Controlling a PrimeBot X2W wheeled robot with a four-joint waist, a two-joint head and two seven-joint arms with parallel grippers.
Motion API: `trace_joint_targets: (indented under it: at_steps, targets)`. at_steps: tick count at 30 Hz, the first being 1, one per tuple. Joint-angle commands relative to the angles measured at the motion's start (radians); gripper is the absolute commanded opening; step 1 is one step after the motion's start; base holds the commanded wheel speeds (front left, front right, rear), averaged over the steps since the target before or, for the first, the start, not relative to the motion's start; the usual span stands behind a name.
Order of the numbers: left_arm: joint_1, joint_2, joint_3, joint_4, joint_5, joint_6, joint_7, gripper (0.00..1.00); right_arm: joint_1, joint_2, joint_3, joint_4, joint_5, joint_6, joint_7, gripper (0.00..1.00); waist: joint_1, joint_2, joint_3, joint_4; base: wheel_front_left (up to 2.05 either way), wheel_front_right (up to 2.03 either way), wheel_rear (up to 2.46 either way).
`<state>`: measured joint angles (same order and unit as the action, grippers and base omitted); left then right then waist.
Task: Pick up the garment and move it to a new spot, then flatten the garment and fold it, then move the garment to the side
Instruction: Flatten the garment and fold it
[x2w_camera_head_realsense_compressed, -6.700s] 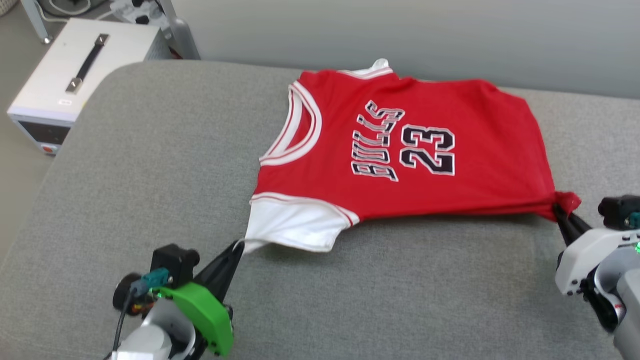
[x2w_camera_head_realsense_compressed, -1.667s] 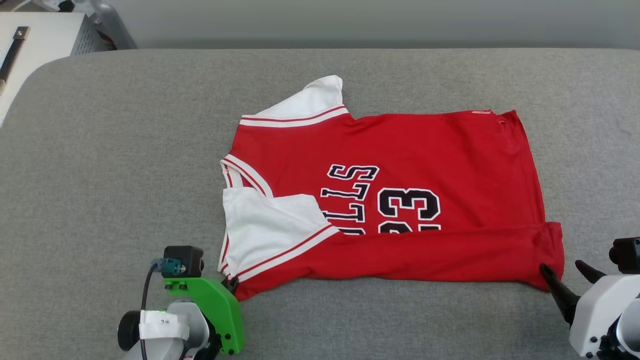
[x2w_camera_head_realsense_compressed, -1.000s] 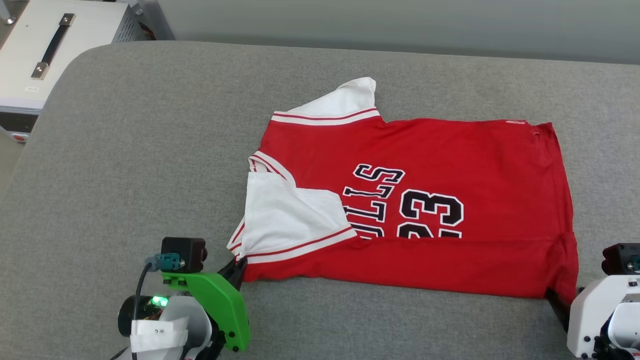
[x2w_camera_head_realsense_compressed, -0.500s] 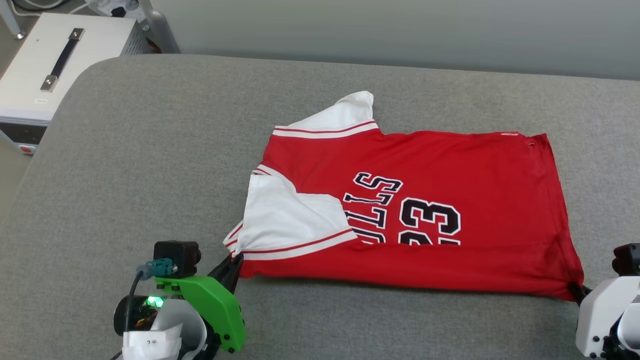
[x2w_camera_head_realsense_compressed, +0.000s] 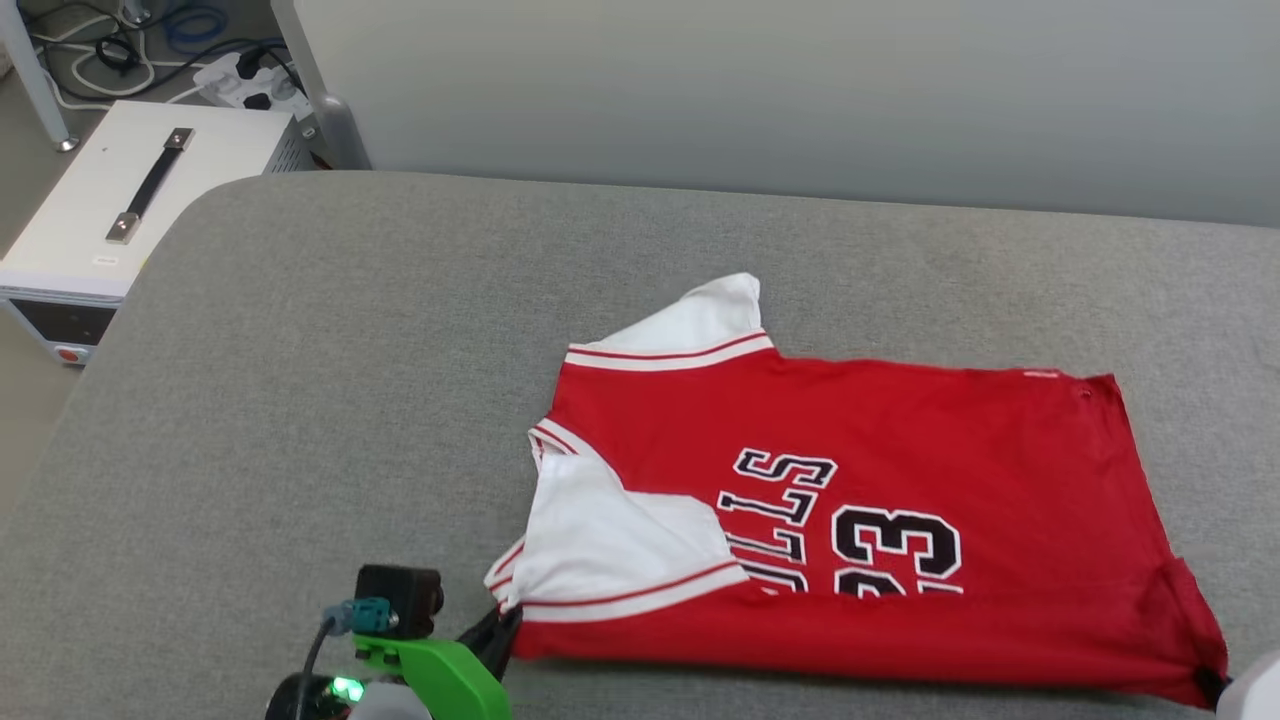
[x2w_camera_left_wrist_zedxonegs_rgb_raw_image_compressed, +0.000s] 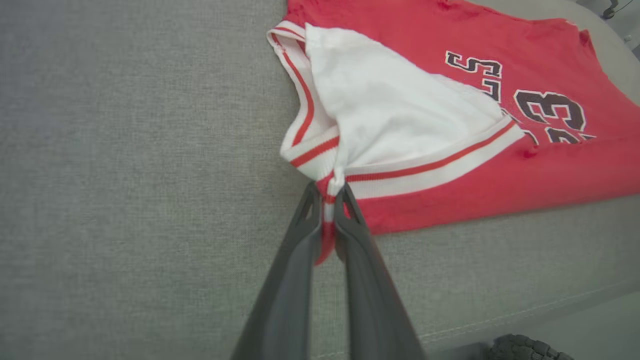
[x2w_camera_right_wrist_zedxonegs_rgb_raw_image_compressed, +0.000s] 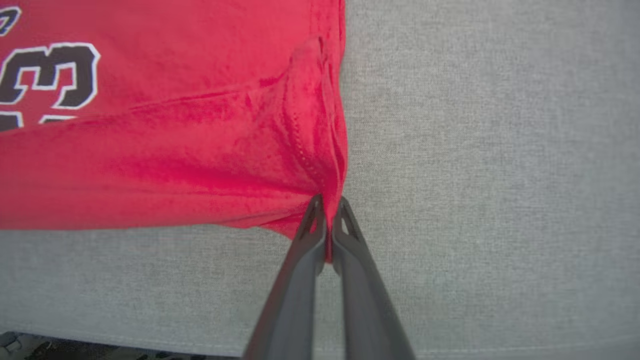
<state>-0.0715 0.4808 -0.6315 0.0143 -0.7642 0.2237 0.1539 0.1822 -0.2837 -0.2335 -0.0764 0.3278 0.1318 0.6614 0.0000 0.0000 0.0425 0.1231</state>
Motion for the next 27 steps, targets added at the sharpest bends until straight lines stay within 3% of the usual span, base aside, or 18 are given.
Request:
trace_joint_targets:
  at_steps: [1,7,17,18,19,20,21,22,27]
  targets:
    - [0.020,-0.002,-0.005,0.009,-0.009,-0.005,0.004,0.00,0.027,0.004,-0.013,-0.008,-0.011,-0.001,0.018,0.00,0.0000,0.0000,-0.009,0.002,0.00,0.00,0.00]
    - [0.041,-0.024,-0.042,0.080,-0.020,-0.021,0.022,0.00,0.065,0.001,-0.024,0.001,-0.021,-0.001,0.054,0.00,0.0000,0.0000,-0.013,0.002,0.00,0.00,0.00]
    - [-0.009,-0.062,-0.071,0.218,-0.008,-0.051,0.017,0.00,0.015,-0.040,0.051,0.111,-0.004,-0.001,-0.001,0.00,0.0000,0.0000,0.022,0.002,0.00,0.00,0.00]
    - [-0.012,-0.065,-0.070,0.225,-0.009,-0.052,0.013,0.16,0.011,-0.043,0.056,0.121,-0.003,-0.001,-0.007,0.00,0.0000,0.0000,0.025,0.002,0.00,0.00,0.00]
    - [-0.014,-0.066,-0.069,0.230,-0.010,-0.052,0.011,0.45,0.007,-0.045,0.060,0.128,-0.001,-0.001,-0.012,0.00,0.0000,0.0000,0.026,0.002,0.00,0.00,0.00]
    - [-0.016,-0.068,-0.068,0.236,-0.009,-0.050,0.008,1.00,0.002,-0.045,0.062,0.136,0.002,-0.001,-0.017,0.00,0.0000,0.0000,0.027,0.001,0.00,0.00,0.00]
    - [-0.018,-0.069,-0.068,0.240,-0.008,-0.049,0.006,1.00,-0.002,-0.044,0.064,0.142,0.005,-0.001,-0.021,0.31,0.0000,0.0000,0.027,0.000,0.00,0.00,0.00]
    - [-0.020,-0.070,-0.069,0.243,-0.007,-0.048,0.006,1.00,-0.006,-0.043,0.064,0.148,0.009,-0.001,-0.029,1.00,0.0000,0.0000,0.026,0.000,0.00,0.00,0.00]
    - [-0.028,-0.059,-0.060,0.234,0.002,-0.041,-0.013,1.00,-0.020,-0.044,0.069,0.147,0.014,-0.001,-0.075,1.00,0.0000,0.0000,0.001,-0.006,0.00,0.00,0.00]
